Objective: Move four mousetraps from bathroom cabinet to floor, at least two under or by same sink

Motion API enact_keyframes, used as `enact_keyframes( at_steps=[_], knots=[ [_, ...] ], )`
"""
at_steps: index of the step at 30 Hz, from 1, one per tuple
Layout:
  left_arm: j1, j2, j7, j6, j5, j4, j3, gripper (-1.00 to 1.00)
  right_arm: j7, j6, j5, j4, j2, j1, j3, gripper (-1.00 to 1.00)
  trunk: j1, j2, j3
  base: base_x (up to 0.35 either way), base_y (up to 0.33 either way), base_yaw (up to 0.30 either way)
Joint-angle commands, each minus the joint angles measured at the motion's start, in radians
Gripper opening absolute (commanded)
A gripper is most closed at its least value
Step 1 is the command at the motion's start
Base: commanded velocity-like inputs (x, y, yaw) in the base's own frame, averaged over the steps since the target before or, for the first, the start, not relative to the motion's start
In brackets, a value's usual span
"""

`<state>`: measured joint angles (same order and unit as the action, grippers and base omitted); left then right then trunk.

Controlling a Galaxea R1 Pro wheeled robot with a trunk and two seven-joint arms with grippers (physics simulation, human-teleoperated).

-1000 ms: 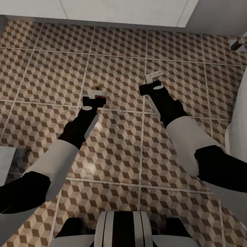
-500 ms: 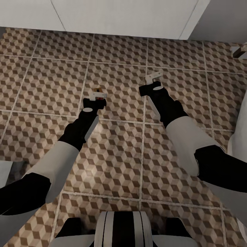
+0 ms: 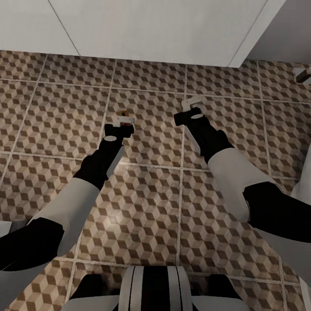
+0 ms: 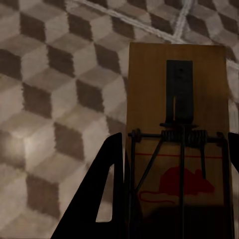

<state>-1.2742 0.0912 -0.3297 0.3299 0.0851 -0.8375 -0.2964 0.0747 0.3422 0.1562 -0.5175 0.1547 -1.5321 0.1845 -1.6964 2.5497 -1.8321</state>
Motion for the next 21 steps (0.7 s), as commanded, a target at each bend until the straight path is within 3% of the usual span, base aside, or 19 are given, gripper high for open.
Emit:
enact_keyframes(
  at_steps=[1,9,21],
  knots=[
    [-0.001,-0.001,-0.010,0.005,0.007,-0.001,-0.004,-1.00,0.002,0.004,0.006,0.005,0.000,0.000,0.004,-1.00,0.000,0.000,-0.001,0.028,0.000,0.000],
    [-0.001,-0.001,-0.010,0.005,0.007,0.001,-0.004,-1.00,0.002,-0.019,0.006,0.053,0.015,0.000,0.004,-1.00,0.000,0.000,-0.001,0.092,0.000,0.000],
    [0.002,-0.001,-0.010,0.005,0.007,0.004,-0.004,-1.00,0.002,-0.026,0.006,0.073,0.020,0.000,0.004,-1.00,0.000,0.000,-0.001,0.279,0.000,0.000]
  ],
)
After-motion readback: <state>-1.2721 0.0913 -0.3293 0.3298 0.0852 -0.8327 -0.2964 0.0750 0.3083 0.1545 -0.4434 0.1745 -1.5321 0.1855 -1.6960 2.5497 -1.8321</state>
